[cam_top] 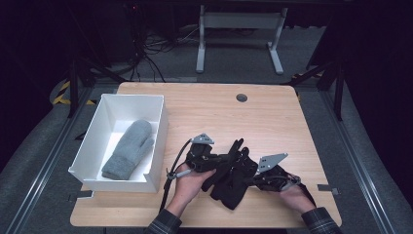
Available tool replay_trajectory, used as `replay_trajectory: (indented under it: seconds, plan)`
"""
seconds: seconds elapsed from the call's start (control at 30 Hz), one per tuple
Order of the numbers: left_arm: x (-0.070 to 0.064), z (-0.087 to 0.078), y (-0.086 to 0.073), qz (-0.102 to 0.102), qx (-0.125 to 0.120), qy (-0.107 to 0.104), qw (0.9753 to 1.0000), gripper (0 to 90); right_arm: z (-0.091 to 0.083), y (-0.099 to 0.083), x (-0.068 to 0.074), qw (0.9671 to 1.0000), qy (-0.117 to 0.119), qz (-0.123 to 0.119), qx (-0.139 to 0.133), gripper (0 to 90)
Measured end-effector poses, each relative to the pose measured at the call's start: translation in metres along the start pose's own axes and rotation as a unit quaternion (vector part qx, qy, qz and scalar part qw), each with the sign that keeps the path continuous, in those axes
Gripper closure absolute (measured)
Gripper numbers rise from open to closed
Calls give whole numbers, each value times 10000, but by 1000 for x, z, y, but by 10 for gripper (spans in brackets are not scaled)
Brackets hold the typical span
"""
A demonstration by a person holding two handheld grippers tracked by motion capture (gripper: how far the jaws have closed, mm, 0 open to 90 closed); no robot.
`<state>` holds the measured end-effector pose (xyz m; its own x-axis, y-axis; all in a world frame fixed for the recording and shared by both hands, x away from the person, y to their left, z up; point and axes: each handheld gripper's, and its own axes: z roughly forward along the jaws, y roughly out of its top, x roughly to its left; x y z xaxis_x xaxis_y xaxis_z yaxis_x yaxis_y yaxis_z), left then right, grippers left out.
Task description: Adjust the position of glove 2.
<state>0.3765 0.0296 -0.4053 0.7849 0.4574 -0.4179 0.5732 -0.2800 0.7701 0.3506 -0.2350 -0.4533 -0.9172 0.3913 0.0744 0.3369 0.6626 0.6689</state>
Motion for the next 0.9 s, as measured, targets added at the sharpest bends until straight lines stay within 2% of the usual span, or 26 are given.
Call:
replay_trajectory:
  seconds: [0.3,0.67,0.9]
  plan:
    - [-1,5,-2,-11,78,13,10000,892,14,15,3,9999,-57,-92,-4,900]
    - [-1,14,-6,-10,199,17,9998,892,22,22,3,9998,-129,-111,-51,900]
    - [-2,22,-10,81,363,-42,9993,882,26,26,3,9997,-166,-137,-74,900]
